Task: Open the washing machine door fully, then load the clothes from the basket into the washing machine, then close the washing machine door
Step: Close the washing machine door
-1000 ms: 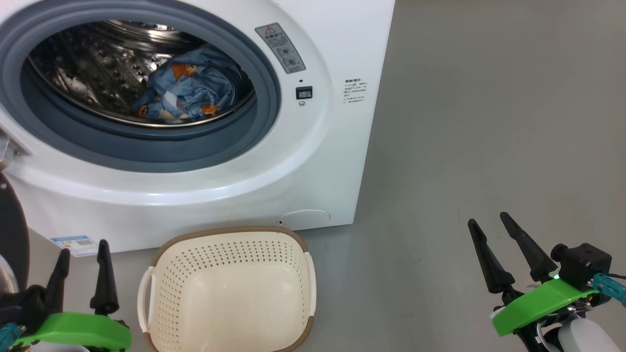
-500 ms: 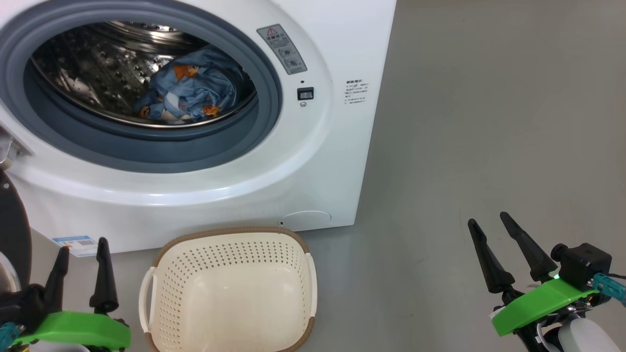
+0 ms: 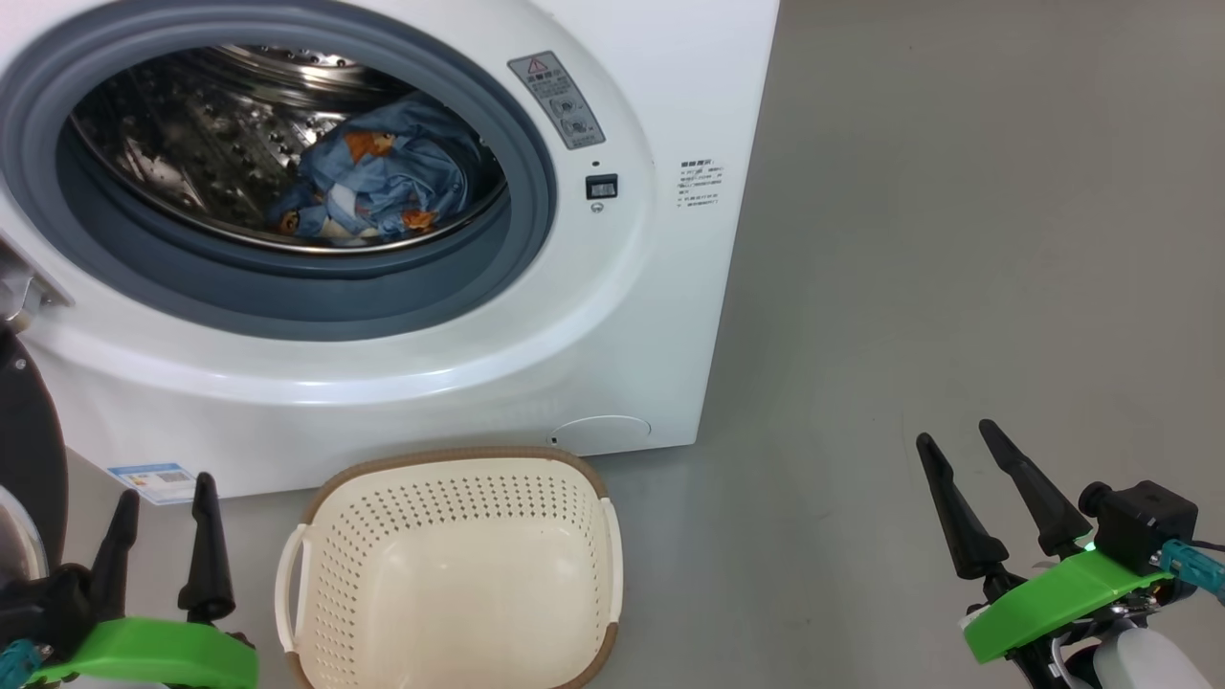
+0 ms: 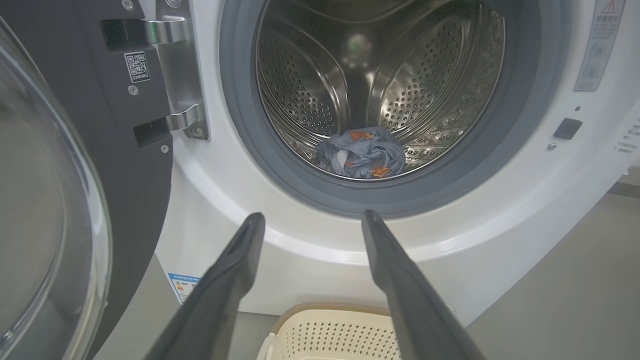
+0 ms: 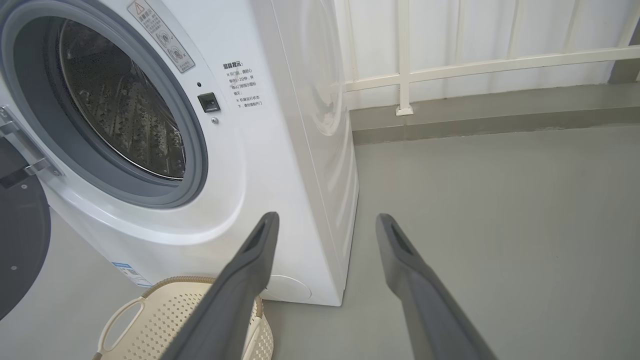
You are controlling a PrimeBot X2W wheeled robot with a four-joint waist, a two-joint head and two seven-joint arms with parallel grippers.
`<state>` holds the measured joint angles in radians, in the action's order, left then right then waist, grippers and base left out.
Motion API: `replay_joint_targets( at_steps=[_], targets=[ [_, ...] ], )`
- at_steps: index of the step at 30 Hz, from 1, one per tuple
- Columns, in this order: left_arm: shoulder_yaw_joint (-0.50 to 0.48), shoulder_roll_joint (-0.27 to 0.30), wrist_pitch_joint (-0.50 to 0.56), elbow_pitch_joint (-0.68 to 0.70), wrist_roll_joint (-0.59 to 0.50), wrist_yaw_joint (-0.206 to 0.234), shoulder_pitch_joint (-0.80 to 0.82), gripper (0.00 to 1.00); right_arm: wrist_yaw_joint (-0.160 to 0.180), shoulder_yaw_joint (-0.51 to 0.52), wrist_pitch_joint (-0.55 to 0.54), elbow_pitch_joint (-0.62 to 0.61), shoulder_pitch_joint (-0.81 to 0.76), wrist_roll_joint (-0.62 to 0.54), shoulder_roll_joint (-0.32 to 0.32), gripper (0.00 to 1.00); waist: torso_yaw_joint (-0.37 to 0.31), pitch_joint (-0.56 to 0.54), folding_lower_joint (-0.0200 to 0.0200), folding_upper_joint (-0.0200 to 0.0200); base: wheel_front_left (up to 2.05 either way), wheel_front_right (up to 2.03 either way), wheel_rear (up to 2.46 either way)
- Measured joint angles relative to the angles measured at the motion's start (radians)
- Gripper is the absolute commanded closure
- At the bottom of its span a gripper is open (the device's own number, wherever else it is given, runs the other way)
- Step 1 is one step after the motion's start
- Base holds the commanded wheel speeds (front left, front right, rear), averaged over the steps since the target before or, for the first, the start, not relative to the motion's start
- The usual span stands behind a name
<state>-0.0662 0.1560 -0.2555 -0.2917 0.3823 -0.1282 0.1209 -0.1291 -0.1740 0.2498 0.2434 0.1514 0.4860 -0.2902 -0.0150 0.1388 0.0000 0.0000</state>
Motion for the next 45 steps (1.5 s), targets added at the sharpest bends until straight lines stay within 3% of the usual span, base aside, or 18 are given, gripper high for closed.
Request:
replay_joint_targets(
  at_steps=[31, 45],
  targets=[
    [0.012, 0.002, 0.0, 0.038, 0.003, 0.0, -0.036, 0.0, 0.0, 0.001, 0.0, 0.0, -0.01, 0.0, -0.001, 0.0, 0.012, -0.009, 0.0, 0.0, -0.76, 0.76, 0.0],
    [-0.054, -0.051, 0.0, 0.067, 0.003, 0.0, -0.086, 0.0, 0.0, -0.072, 0.0, -0.002, -0.006, 0.0, -0.027, 0.0, 0.139, -0.014, 0.0, 0.0, 0.0, 0.0, 0.0]
  ],
)
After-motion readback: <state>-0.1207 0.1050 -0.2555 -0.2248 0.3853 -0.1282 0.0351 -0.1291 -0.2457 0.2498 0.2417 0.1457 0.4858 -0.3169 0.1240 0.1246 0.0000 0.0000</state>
